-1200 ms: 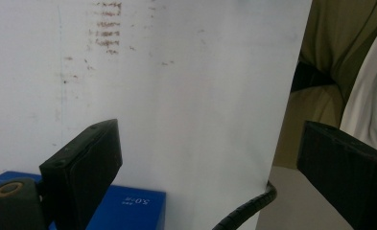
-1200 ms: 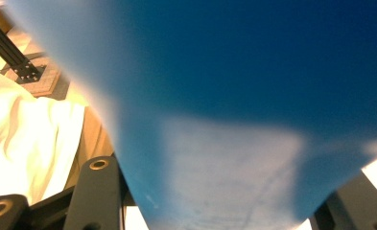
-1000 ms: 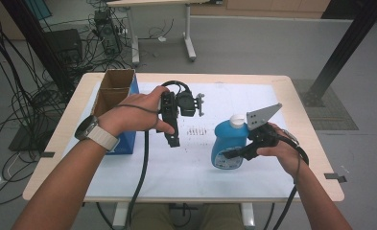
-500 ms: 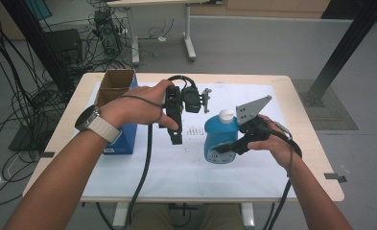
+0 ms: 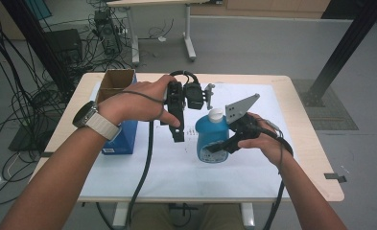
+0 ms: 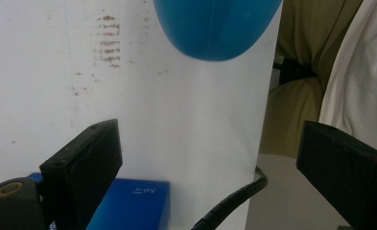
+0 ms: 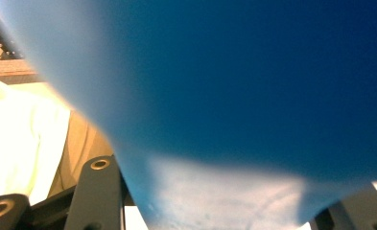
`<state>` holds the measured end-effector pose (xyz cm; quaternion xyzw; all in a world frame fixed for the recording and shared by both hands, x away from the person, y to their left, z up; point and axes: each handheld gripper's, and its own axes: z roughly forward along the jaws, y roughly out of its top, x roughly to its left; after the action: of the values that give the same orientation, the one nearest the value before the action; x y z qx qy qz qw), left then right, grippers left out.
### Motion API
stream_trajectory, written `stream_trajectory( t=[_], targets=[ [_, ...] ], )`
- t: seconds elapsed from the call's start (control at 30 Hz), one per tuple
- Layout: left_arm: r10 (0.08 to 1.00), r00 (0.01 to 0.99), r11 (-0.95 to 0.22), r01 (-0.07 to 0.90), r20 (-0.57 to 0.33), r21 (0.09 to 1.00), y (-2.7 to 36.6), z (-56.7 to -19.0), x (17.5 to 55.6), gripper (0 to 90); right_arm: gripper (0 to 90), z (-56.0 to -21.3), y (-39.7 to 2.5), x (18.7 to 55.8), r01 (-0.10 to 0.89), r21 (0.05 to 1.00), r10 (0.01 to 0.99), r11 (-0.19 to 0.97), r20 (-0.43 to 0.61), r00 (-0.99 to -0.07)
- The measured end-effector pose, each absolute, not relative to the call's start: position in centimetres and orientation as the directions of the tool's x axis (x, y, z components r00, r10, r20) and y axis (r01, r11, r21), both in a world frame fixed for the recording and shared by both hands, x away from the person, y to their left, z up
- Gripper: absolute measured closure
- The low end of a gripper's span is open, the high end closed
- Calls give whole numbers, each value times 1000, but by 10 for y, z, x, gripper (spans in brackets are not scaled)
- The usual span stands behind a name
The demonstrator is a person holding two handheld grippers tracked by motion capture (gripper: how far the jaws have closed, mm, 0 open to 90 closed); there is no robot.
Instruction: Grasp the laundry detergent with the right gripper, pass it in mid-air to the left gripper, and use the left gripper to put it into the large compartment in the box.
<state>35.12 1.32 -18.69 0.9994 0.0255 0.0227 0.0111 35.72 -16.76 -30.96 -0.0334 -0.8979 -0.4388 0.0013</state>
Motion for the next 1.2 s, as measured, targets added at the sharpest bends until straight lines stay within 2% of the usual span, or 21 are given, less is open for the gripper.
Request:
stream_trajectory(
  t=[1.2],
  targets=[
    [41, 998, -998, 40, 38, 45, 2, -181, 356, 81, 444, -314, -126, 363, 49, 788, 7, 613, 56, -998]
  ],
)
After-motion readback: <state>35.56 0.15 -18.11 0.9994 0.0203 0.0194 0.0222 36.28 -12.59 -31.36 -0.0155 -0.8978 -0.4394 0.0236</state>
